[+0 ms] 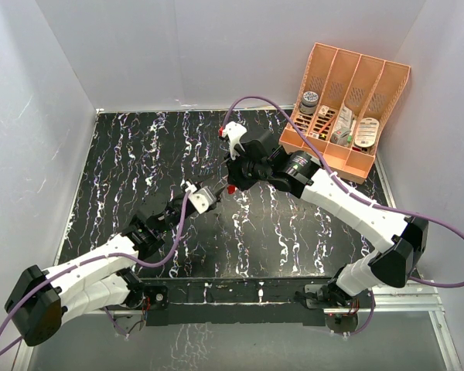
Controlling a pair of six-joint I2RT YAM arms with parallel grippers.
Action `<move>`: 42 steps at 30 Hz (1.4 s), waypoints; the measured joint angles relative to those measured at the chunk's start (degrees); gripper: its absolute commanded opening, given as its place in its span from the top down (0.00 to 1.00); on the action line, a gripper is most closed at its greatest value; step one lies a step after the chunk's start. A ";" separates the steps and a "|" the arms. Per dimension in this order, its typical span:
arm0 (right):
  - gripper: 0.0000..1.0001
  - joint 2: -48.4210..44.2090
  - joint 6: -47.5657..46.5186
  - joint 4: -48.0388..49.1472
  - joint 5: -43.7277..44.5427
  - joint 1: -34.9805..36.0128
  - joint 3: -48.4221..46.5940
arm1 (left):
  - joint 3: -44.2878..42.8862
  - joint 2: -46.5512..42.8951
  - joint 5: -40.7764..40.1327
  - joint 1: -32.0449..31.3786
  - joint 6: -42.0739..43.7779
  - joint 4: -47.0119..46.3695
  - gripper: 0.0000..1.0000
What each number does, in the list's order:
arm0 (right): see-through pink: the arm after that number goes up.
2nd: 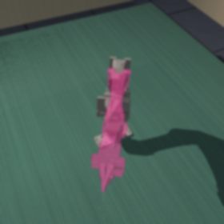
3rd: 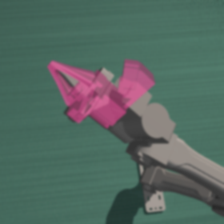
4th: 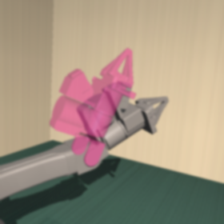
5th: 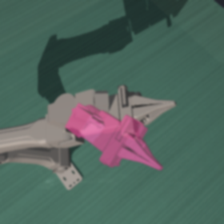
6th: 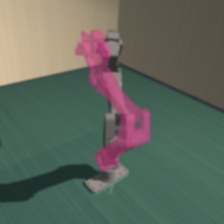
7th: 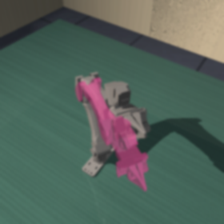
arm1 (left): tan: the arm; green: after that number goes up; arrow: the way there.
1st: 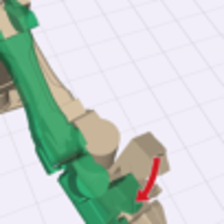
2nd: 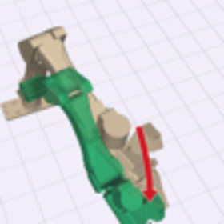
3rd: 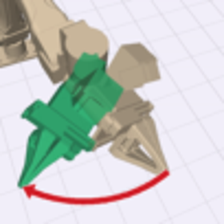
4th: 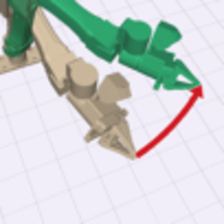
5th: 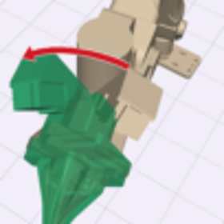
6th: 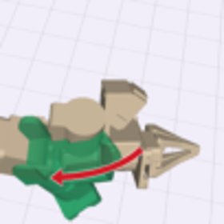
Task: Remove the keys from the keyring
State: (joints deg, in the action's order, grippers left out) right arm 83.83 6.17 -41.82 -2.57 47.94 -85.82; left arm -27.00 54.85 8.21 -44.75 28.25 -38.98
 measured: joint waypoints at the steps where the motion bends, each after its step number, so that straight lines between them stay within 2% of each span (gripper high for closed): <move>1: 1.00 0.00 0.00 0.02 0.00 0.00 0.00 | 0.02 0.00 0.00 0.00 -0.15 -0.22 0.54; 21: 1.00 0.00 0.90 0.07 -1.03 0.00 0.00 | 0.83 4.94 -1.42 0.00 0.09 -8.22 0.60; 42: 1.00 0.00 1.75 1.51 -1.60 0.00 0.00 | 1.79 6.67 -0.92 0.00 -1.73 -11.43 0.67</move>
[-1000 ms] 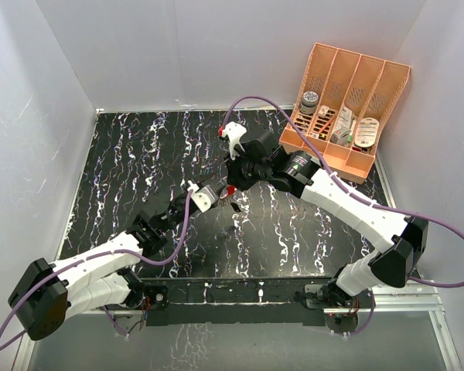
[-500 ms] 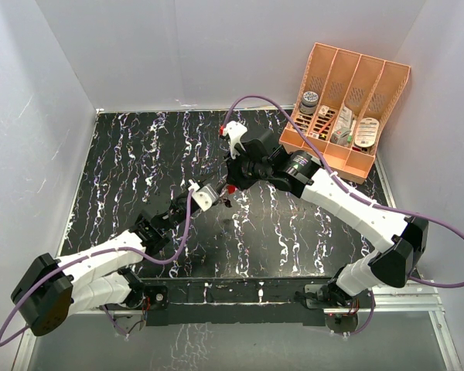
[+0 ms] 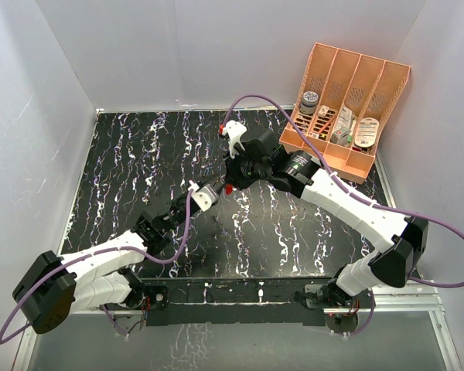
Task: Remove the keys from the keyring
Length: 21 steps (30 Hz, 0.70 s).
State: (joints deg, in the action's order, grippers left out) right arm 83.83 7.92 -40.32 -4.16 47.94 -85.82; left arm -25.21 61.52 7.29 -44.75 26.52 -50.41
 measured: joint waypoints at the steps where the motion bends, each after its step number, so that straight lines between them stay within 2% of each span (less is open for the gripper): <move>1: 1.00 0.00 0.02 0.04 -0.07 0.00 0.00 | 0.09 0.11 0.02 0.00 -0.13 -0.31 0.68; 7: 1.00 0.00 0.17 0.24 -0.13 0.02 0.00 | 0.63 0.13 0.02 0.00 -0.66 -1.51 0.74; 21: 1.00 0.00 0.44 0.26 -0.33 0.02 0.00 | 1.62 0.26 0.02 0.00 -1.05 -3.23 0.79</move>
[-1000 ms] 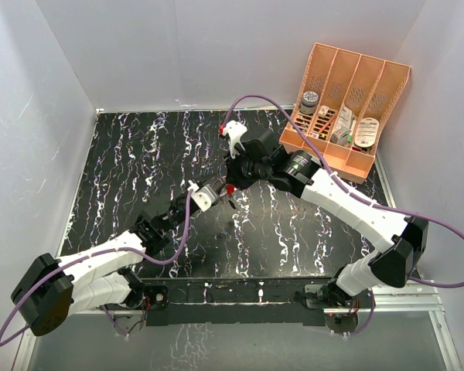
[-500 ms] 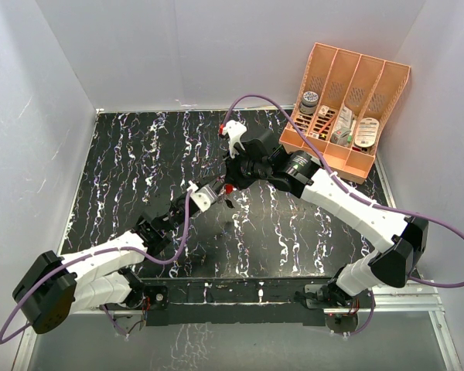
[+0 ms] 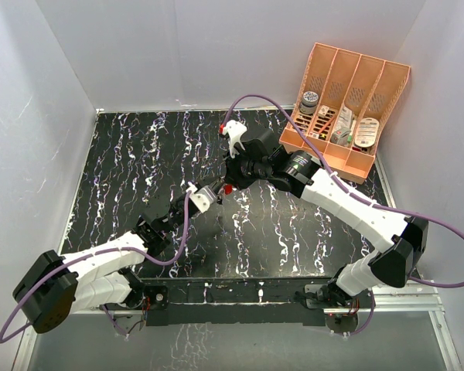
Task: Remove the keys from the keyring
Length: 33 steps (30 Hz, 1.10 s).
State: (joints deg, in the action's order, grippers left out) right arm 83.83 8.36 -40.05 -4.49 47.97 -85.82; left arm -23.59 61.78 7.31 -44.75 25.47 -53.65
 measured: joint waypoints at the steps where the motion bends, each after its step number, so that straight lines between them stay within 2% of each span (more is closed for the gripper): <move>1: 1.00 0.00 0.00 -0.02 0.00 0.00 0.00 | 0.00 0.17 -0.02 0.00 -0.02 -0.17 0.79; 15: 1.00 0.00 0.74 0.15 -0.20 0.02 0.00 | 0.04 1.70 0.00 0.00 -0.66 -2.05 0.79; 19: 1.00 0.00 0.76 0.42 -0.20 0.02 0.00 | 0.04 1.88 0.04 0.00 -1.05 -2.23 0.87; 23: 1.00 0.00 0.76 0.96 -0.17 0.02 0.00 | 0.04 2.45 0.66 0.00 -1.53 -2.16 1.00; 33: 1.00 -0.11 0.79 1.40 -0.20 0.02 0.00 | 0.46 2.47 0.59 0.00 -2.71 -3.43 1.00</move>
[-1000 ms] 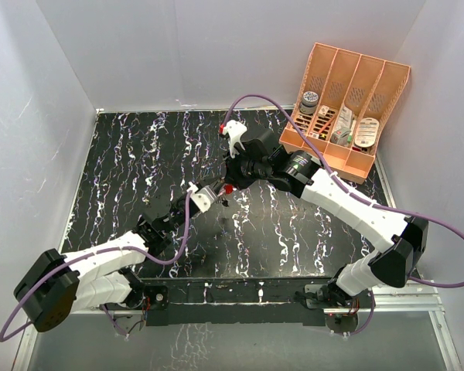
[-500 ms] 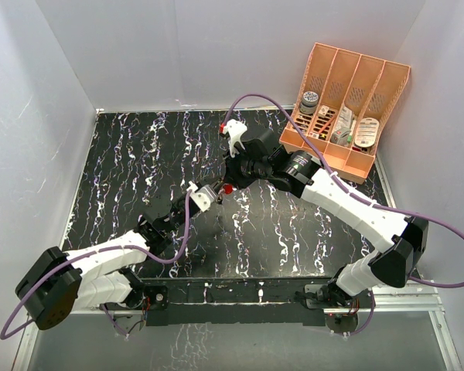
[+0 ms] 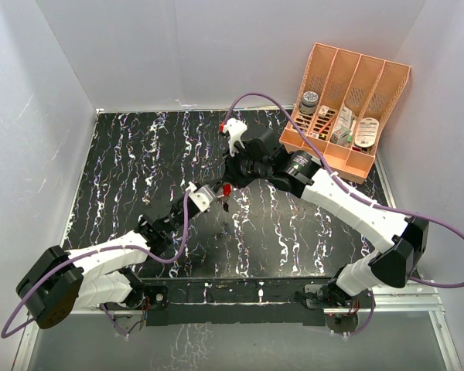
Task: Remove the keys from the keyring
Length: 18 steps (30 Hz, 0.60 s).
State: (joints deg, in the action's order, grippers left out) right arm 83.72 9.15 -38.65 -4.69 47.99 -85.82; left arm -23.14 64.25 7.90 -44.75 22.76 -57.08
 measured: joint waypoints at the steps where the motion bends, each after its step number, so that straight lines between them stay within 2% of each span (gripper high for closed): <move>1: 1.00 0.00 0.00 0.09 0.00 0.02 0.00 | 0.17 -0.02 -0.15 0.00 -0.13 -0.39 1.00; 4: 0.99 0.00 0.00 0.37 -0.02 0.02 0.00 | 0.44 -0.15 -1.05 0.00 -0.72 -0.92 1.00; 6: 0.79 0.00 -0.02 0.74 -0.02 0.02 0.00 | 0.39 -0.28 -2.25 -0.02 -0.94 -0.81 1.00; 9: 0.69 -0.13 -0.04 1.36 0.00 0.02 0.00 | 0.20 -0.39 -4.09 -0.13 -0.87 0.15 1.00; 14: 0.62 -3.78 -0.50 5.25 1.16 0.02 2.78 | 0.20 -0.98 -5.95 -0.11 -0.72 2.29 1.00; 18: 0.61 -11.19 -1.55 11.52 2.54 0.07 9.40 | 0.20 -1.97 -6.84 -0.11 -0.70 2.45 1.00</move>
State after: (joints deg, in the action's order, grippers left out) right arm 72.53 7.60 -27.14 -2.15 48.05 -76.42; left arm -22.94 62.28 1.06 -44.86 22.06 -54.63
